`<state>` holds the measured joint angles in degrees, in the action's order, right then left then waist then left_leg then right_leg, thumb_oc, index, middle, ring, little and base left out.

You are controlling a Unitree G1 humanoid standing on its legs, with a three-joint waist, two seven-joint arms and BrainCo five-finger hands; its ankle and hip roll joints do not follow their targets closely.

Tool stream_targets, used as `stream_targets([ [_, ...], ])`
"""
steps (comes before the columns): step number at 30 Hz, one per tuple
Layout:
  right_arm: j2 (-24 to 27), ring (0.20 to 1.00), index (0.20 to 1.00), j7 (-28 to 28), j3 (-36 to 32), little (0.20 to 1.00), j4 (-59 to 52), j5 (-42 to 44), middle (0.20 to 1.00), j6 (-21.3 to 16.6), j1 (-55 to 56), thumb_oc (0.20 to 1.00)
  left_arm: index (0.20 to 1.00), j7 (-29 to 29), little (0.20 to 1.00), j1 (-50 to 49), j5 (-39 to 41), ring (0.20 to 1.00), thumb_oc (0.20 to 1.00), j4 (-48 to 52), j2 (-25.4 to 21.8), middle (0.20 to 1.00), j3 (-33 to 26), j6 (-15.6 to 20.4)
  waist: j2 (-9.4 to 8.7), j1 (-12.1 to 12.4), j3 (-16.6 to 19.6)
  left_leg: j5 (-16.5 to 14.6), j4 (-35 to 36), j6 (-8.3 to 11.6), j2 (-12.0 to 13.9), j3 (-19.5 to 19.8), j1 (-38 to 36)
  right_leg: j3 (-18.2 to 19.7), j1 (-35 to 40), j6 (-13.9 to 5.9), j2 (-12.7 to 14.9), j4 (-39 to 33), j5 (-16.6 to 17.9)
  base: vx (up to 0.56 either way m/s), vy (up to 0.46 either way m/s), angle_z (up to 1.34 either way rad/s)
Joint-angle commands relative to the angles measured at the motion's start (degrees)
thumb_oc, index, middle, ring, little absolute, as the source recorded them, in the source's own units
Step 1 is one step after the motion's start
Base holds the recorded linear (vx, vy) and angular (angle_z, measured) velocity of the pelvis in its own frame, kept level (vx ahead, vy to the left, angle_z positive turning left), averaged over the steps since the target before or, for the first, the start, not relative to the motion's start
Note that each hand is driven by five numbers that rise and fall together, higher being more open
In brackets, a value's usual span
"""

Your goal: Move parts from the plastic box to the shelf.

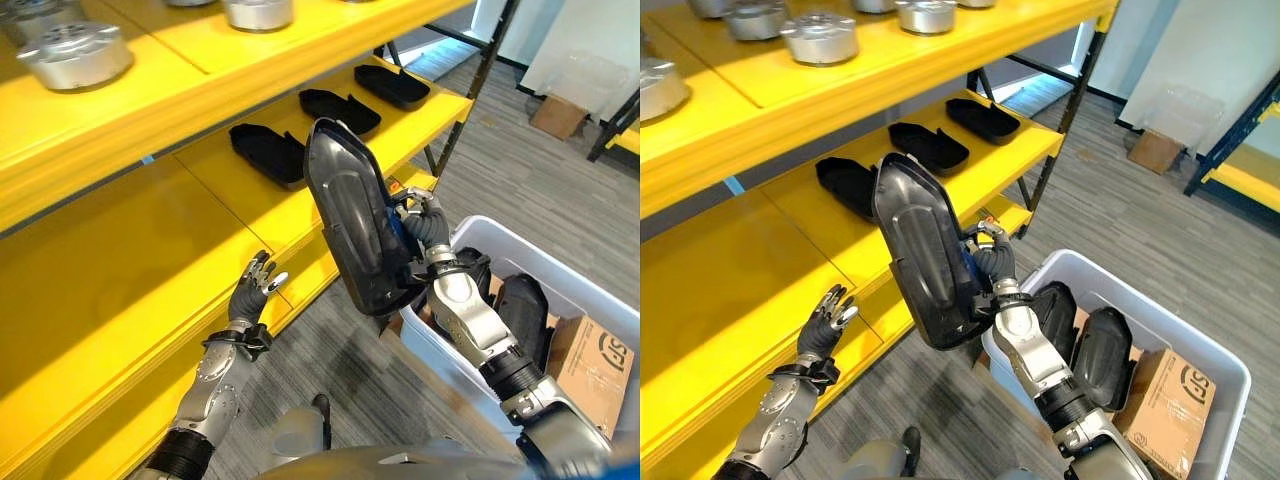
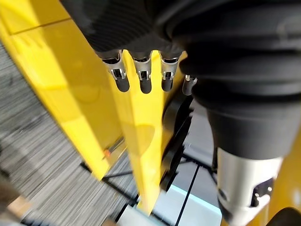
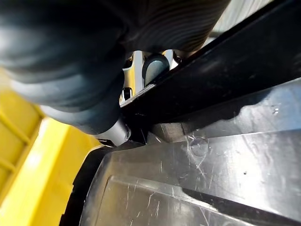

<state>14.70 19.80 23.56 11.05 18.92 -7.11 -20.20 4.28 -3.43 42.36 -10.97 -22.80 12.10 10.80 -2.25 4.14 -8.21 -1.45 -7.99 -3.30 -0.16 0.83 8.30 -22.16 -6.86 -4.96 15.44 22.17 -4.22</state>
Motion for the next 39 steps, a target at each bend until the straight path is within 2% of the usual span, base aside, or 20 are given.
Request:
stream_targets([
  [1,2.1,0.2,0.2,-2.3,-1.8,0.2,-2.5,2.8,0.2,-4.6,-3.3,0.2,1.0,-0.6,1.0,0.4,-3.0,1.0,1.0,3.8,-2.3,1.0,1.1,2.3,-0.94,-1.7,-0.2,0.6,8.8,0.21,-2.5,-1.9,-6.1,10.8,-0.3,0.33,-13.0,-7.2,-0.8,0.11,0.018,0.9],
  [2,2.6,0.2,0.2,-2.6,-1.8,0.2,-3.2,2.9,0.2,-4.6,-2.4,0.2,1.0,-1.1,1.0,0.0,-3.2,1.0,1.0,3.9,-2.0,1.0,1.2,2.1,-1.16,-2.7,-0.2,1.0,9.3,0.14,-3.2,-0.3,-6.5,15.0,-1.3,0.66,-16.1,-8.3,-0.8,0.09,0.01,1.06],
  [3,2.7,0.2,0.2,-2.7,-1.7,0.2,-3.5,3.0,0.2,-4.6,-2.2,0.2,1.0,-1.3,1.0,-0.1,-2.9,1.0,1.0,3.9,-1.7,1.0,1.3,2.1,-1.37,-3.2,-0.3,1.2,9.6,0.03,-3.9,0.8,-6.6,17.7,-2.1,1.02,-18.1,-9.7,-0.1,0.08,0.01,1.17],
  [6,3.5,0.2,0.2,-2.8,-2.6,0.2,-4.8,3.5,0.2,-5.0,-1.1,0.2,1.0,-1.5,1.0,-0.8,-2.5,1.0,1.0,5.1,-1.0,1.0,1.2,2.5,-2.11,-3.7,-0.3,0.8,8.4,-0.24,-5.7,3.3,-6.3,20.4,-1.2,1.54,-19.2,-14.5,2.4,0.06,-0.029,0.72],
  [8,3.8,0.2,0.2,-2.9,-3.2,0.2,-5.1,4.2,0.2,-5.3,0.6,0.2,1.0,-1.8,1.0,-1.6,-2.5,1.0,1.0,5.2,-0.2,1.0,1.4,2.5,-2.34,-3.6,0.1,0.2,7.9,-0.28,-6.0,3.5,-7.0,18.9,1.2,1.58,-18.2,-15.9,2.4,0.09,-0.061,0.4],
  [15,4.2,0.2,0.2,-3.4,-4.0,0.2,-4.0,3.8,0.2,-5.2,1.8,0.2,1.0,-1.9,1.0,-3.9,-2.1,1.0,1.0,6.0,0.2,1.0,0.5,2.3,-2.49,-3.2,2.3,-1.5,6.4,0.56,-5.7,3.6,-8.9,16.4,5.7,2.12,-17.7,-18.6,1.9,0.08,-0.069,0.12],
  [17,4.6,0.2,0.2,-3.5,-4.5,0.2,-3.7,3.5,0.2,-5.1,2.4,0.2,1.0,-1.8,1.0,-3.9,-2.0,1.0,1.0,5.8,0.7,1.0,0.3,2.3,-2.68,-3.1,2.5,-1.9,5.2,1.34,-5.6,4.0,-8.8,15.6,6.5,2.47,-17.6,-19.0,1.4,0.04,-0.1,0.19],
  [19,5.1,0.2,0.2,-3.6,-4.7,0.2,-4.2,3.7,0.2,-5.2,2.7,0.2,1.0,-1.7,1.0,-3.4,-1.9,1.0,1.0,5.6,1.0,1.0,0.6,2.4,-2.78,-3.1,2.0,-2.3,2.6,1.91,-6.2,4.6,-7.6,14.8,6.4,2.62,-17.2,-18.5,1.2,-0.01,-0.064,0.33],
  [22,5.9,0.2,0.2,-3.5,-5.3,0.2,-4.8,3.6,0.2,-5.4,3.1,0.2,1.0,-1.7,1.0,-2.5,-1.6,1.0,1.0,5.2,1.5,1.0,0.9,2.3,-2.89,-3.4,1.1,-3.6,-1.9,3.07,-6.3,2.9,-5.6,13.3,6.0,2.76,-16.2,-17.5,0.6,-0.04,-0.021,0.52],
  [23,6.3,0.2,0.2,-3.0,-5.2,0.2,-4.5,3.4,0.2,-5.3,2.3,0.2,1.0,-1.7,1.0,-2.0,-1.0,1.0,1.0,4.8,1.9,1.0,1.0,2.2,-3.54,-3.8,0.2,-4.9,-4.7,3.8,-2.3,-1.4,-4.6,12.2,5.7,2.97,-14.6,-16.5,0.3,-0.05,0.019,0.75],
  [24,6.1,0.2,0.2,-2.9,-4.9,0.2,-4.4,3.5,0.2,-5.3,2.0,0.2,1.0,-1.8,1.0,-2.0,-0.7,1.0,1.0,4.9,2.0,1.0,1.0,2.3,-3.56,-3.5,-0.1,-5.4,-4.8,3.74,-1.1,-1.7,-4.9,12.3,5.8,3.08,-14.4,-16.2,0.0,-0.04,0.035,0.65],
  [26,5.6,0.2,0.2,-3.0,-3.8,0.2,-3.6,3.4,0.2,-5.3,1.4,0.2,1.0,-1.3,1.0,-2.5,-0.6,1.0,1.0,5.4,1.9,1.0,0.8,2.5,-4.18,-3.0,0.1,-4.0,-3.8,4.08,2.7,-0.5,-5.6,12.7,6.0,3.25,-13.7,-15.7,-0.7,0.02,0.045,0.49],
  [29,5.2,0.2,0.2,-2.6,-2.7,0.2,-2.2,3.5,0.2,-5.1,0.9,0.2,1.0,-0.4,1.0,-2.6,-0.1,1.0,1.0,5.8,1.9,1.0,0.3,2.5,-4.05,-2.9,0.7,2.0,0.6,5.26,9.8,0.0,-5.5,11.3,5.4,3.02,-12.2,-14.2,-1.8,0.04,0.069,0.31],
  [30,5.3,0.2,0.2,-2.6,-2.4,0.2,-1.9,3.5,0.2,-5.0,0.7,0.2,1.0,-0.1,1.0,-2.5,0.1,1.0,1.0,5.6,2.0,1.0,0.3,2.3,-3.55,-3.1,0.8,5.2,3.5,6.07,12.6,-0.3,-5.4,10.4,5.2,3.13,-11.8,-13.1,-2.5,0.03,0.076,0.46],
  [31,5.3,0.2,0.2,-2.6,-2.4,0.2,-1.9,3.5,0.2,-5.0,0.7,0.2,1.0,-0.1,1.0,-2.5,0.1,1.0,1.0,5.6,2.0,1.0,0.3,2.3,-3.55,-3.1,0.8,5.3,3.6,6.07,12.6,-0.3,-5.4,10.4,5.2,3.13,-11.8,-13.1,-2.6,0.06,0.176,0.58],
  [32,5.3,0.2,0.2,-2.3,-2.2,0.2,-1.9,3.7,0.2,-4.8,0.7,0.2,1.0,-0.1,1.0,-1.5,0.4,1.0,1.0,5.0,2.2,1.0,0.7,2.1,-2.17,-3.3,0.6,9.7,7.3,7.59,16.2,-2.2,-5.2,8.6,4.8,3.25,-10.8,-10.5,-3.8,0.06,0.193,0.57],
  [33,5.3,0.2,0.2,-2.5,-2.1,0.2,-2.1,3.6,0.2,-4.6,0.8,0.2,1.0,-0.3,1.0,-1.1,0.7,1.0,1.0,4.7,2.1,1.0,0.8,2.0,-1.3,-3.3,0.7,8.8,9.0,8.01,16.5,-2.9,-6.4,7.9,4.5,3.11,-10.5,-9.4,-4.4,0.08,0.259,0.64],
  [35,4.7,0.2,0.2,-2.9,-1.9,0.2,-1.9,3.8,0.2,-4.4,1.0,0.2,1.0,-0.4,1.0,-1.3,1.0,1.0,1.0,4.6,2.0,1.0,1.1,1.9,0.14,-2.7,0.9,8.0,10.2,8.53,15.9,-1.0,-7.0,7.9,4.6,2.71,-10.1,-8.2,-5.0,0.09,0.226,0.46],
  [38,4.3,0.2,0.2,-3.1,-2.1,0.2,-1.2,3.9,0.2,-4.1,1.3,0.2,1.0,-0.6,1.0,-1.4,1.1,1.0,1.0,4.4,1.9,1.0,1.4,1.6,0.51,-2.3,0.6,6.9,9.0,8.48,14.5,-1.0,-7.0,6.8,5.5,2.34,-8.7,-7.5,-5.0,0.09,0.212,0.33],
  [39,4.2,0.2,0.2,-3.2,-2.5,0.2,-1.3,3.6,0.2,-3.6,1.7,0.2,1.0,-1.1,1.0,-1.4,0.8,1.0,1.0,4.4,1.1,1.0,1.3,1.5,0.33,-1.9,0.2,4.9,6.6,7.9,12.7,-0.7,-6.1,6.1,7.0,1.34,-6.8,-7.2,-4.7,0.12,0.217,0.44],
])
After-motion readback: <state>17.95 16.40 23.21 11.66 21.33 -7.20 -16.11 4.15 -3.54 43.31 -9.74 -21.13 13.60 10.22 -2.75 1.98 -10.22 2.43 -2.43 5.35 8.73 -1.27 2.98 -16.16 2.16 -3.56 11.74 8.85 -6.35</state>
